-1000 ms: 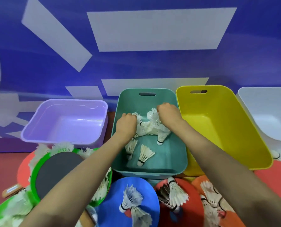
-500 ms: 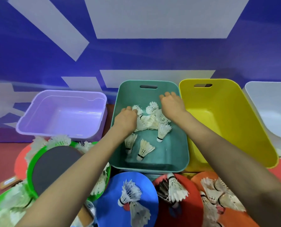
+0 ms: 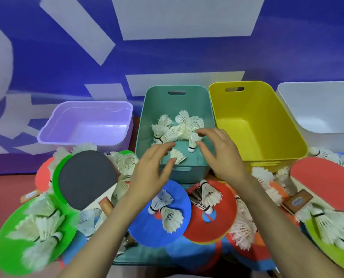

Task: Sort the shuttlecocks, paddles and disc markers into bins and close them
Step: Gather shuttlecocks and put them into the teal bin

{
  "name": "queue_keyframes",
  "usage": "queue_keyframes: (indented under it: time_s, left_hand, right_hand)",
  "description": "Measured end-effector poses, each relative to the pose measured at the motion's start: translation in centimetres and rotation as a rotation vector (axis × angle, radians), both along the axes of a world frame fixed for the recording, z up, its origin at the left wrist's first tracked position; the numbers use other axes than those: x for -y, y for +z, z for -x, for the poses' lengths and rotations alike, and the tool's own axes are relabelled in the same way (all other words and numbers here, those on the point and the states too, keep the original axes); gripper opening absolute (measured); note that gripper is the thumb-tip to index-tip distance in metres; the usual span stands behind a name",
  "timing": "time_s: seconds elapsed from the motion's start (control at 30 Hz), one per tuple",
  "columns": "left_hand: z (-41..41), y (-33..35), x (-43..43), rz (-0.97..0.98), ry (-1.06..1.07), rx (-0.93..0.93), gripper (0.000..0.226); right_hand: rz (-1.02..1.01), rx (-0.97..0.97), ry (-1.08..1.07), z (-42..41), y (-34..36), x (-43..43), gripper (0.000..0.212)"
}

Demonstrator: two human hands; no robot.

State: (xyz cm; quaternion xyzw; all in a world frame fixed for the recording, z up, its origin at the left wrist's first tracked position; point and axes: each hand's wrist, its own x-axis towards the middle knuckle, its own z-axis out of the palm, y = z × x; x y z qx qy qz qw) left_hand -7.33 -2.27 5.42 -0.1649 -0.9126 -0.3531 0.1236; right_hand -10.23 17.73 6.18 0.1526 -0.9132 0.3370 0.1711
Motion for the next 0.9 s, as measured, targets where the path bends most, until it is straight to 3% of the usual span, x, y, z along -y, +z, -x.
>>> queue_keyframes:
  time_s: [0.13, 0.23, 0.4, 0.47, 0.73, 0.9]
  left_hand:
    - [-3.3, -2.8, 1.2, 0.039, -0.029, 0.11, 0.03]
    - [-4.5, -5.7, 2.7, 0.21, -0.045, 0.192, 0.029]
    - [-5.1, -8.5, 4.2, 0.463, -0.127, 0.323, 0.055]
    - [-5.2, -9.2, 4.3, 0.495, -0.139, 0.337, 0.054]
    - [-5.2, -9.4, 5.3, 0.417, 0.016, 0.385, 0.021]
    - [-6.0, -7.1, 5.8, 0.234, 0.108, 0.206, 0.014]
  right_hand:
    - [0.08, -0.088, 0.058, -4.6, -1.4, 0.5, 0.024]
    - [0.039, 0.016, 0.199, -7.0, -3.5, 1.3, 0.022]
    - [-0.291, 0.348, 0.326, -8.0, -6.9, 2.9, 0.025]
    - [-0.444, 0.496, 0.327, -8.0, -7.7, 3.9, 0.034]
    - [-0.538, 0.565, 0.232, -7.5, -9.9, 6.0, 0.023]
    - [-0.428, 0.45, 0.215, -6.7, -7.9, 4.7, 0.02]
